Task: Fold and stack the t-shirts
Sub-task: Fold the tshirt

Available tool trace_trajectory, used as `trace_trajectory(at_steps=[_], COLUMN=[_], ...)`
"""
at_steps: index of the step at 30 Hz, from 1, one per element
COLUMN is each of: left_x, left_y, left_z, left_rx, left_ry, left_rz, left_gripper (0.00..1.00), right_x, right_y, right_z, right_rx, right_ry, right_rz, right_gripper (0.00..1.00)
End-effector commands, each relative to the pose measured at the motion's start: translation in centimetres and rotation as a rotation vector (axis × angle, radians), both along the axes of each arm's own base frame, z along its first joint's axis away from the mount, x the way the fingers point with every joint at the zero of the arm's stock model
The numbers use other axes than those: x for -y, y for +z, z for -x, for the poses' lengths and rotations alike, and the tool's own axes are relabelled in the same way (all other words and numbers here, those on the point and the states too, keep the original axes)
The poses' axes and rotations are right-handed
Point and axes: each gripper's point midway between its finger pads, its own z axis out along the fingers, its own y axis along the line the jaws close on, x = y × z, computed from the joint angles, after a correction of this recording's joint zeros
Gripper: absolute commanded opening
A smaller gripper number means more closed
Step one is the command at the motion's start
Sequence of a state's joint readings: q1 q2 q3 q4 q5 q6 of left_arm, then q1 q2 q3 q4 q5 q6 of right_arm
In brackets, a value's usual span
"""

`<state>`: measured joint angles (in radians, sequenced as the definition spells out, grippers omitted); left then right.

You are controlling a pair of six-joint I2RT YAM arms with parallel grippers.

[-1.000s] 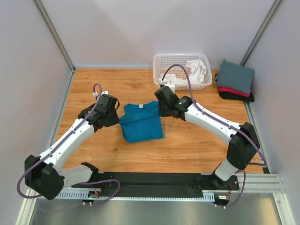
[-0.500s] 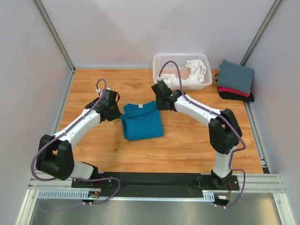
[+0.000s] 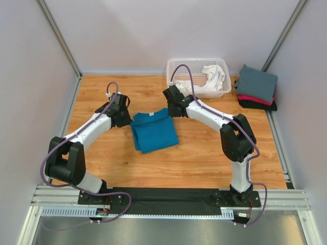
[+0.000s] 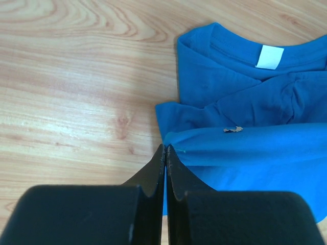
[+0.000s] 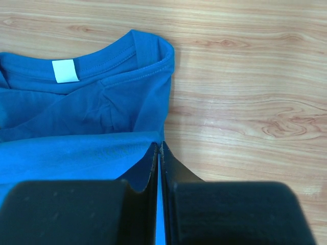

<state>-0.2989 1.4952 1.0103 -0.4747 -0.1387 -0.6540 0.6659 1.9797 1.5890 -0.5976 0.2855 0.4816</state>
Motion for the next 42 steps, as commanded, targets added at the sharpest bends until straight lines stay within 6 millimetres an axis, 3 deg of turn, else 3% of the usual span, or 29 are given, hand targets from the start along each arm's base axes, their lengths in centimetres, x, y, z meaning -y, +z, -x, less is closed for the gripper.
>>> trace_trajectory(at_steps=[1,7,10,14,19,22,23,26,27,28,31,33,36,39,42], left_x=[-1.6,-1.1,-1.0,-0.5,-0.8,-1.3,-1.5,-1.6,-1.7,-1.7,-0.4,1.6,4.3,5.6,6.1], left_y=[2.3,3.7,2.7,0.3,-0.8,-0.7,-0.5,0.8,1.3,1.9,4.6,6.1,6.3,3.9,2.3], left_z=[-1.3,-2.3,-2.6,-2.6,-3.4,-4.3,-4.7,-5.7,-5.7,-5.7,-5.1,-3.9,-2.0,0.0,0.7], left_rx=[0.062,0.096,0.072,0.003,0.008,0.03,0.04,0.081,0.086,0.095,0.153,0.192,0.222,0.177,0.141], left_ry=[0.003,-0.008,-0.006,0.002,0.027,0.043,0.042,0.031,0.023,0.016,-0.048,-0.113,-0.202,-0.226,-0.236], left_rz=[-0.063,-0.051,-0.047,-0.019,-0.013,-0.007,-0.003,-0.01,-0.016,-0.017,0.049,0.158,0.277,0.324,0.322], left_gripper=[0.0,0.0,0.0,0.0,0.02,0.28,0.49,0.67,0.69,0.71,0.78,0.81,0.82,0.81,0.78], right_x=[2.3,2.6,2.6,2.5,2.4,1.7,1.7,1.2,1.0,0.9,0.3,-0.1,-0.3,-0.4,0.1], right_y=[3.2,4.5,3.7,0.7,-0.4,-0.9,-0.9,0.0,0.3,1.5,3.8,4.9,5.7,5.2,2.9], right_z=[-2.0,-2.5,-3.2,-4.3,-5.9,-7.1,-7.4,-8.0,-7.9,-7.8,-6.8,-5.9,-4.1,-2.2,-1.0], right_rx=[0.106,0.141,0.134,0.077,0.083,0.084,0.086,0.093,0.094,0.11,0.125,0.122,0.112,0.083,0.028], right_ry=[-0.066,-0.079,-0.078,-0.077,-0.068,-0.053,-0.051,-0.039,-0.03,-0.015,0.036,0.064,0.101,0.133,0.136], right_rz=[0.028,0.03,0.05,0.084,0.086,0.056,0.053,0.02,0.009,-0.005,-0.063,-0.101,-0.155,-0.195,-0.18], right_gripper=[0.0,0.01,0.0,0.01,0.0,0.01,0.02,0.2,0.27,0.44,0.63,0.66,0.65,0.58,0.57])
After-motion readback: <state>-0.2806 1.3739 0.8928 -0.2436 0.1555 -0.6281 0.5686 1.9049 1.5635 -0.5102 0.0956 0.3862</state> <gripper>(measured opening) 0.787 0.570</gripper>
